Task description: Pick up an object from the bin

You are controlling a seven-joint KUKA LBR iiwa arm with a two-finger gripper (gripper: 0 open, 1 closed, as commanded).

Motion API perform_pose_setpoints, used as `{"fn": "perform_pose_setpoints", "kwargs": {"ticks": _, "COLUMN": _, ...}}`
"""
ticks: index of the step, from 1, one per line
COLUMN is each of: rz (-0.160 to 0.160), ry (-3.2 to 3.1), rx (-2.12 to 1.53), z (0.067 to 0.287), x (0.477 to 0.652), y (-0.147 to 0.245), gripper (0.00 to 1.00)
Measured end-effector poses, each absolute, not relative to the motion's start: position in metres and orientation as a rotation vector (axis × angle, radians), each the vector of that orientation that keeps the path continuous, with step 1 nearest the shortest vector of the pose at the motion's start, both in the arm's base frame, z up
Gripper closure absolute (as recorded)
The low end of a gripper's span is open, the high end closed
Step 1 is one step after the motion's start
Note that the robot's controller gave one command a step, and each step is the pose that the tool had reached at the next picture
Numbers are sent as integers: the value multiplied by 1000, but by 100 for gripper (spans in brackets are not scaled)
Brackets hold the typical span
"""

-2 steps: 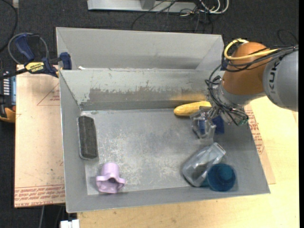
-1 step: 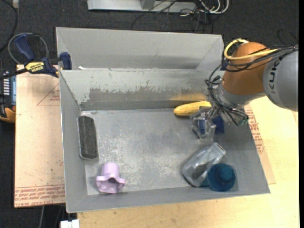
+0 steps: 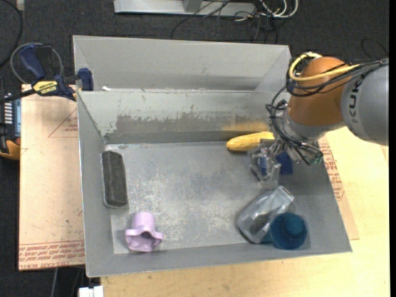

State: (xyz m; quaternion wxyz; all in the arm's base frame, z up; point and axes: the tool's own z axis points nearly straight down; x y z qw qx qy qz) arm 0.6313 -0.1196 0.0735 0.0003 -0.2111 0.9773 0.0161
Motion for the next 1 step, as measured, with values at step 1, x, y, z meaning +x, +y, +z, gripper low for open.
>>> {"fn": "perform_pose_setpoints", "kwargs": {"ticks": 1, "rz": 38, "ry": 3070, "rx": -668, "z": 76, "x": 630, "y": -114, "gripper": 100}}
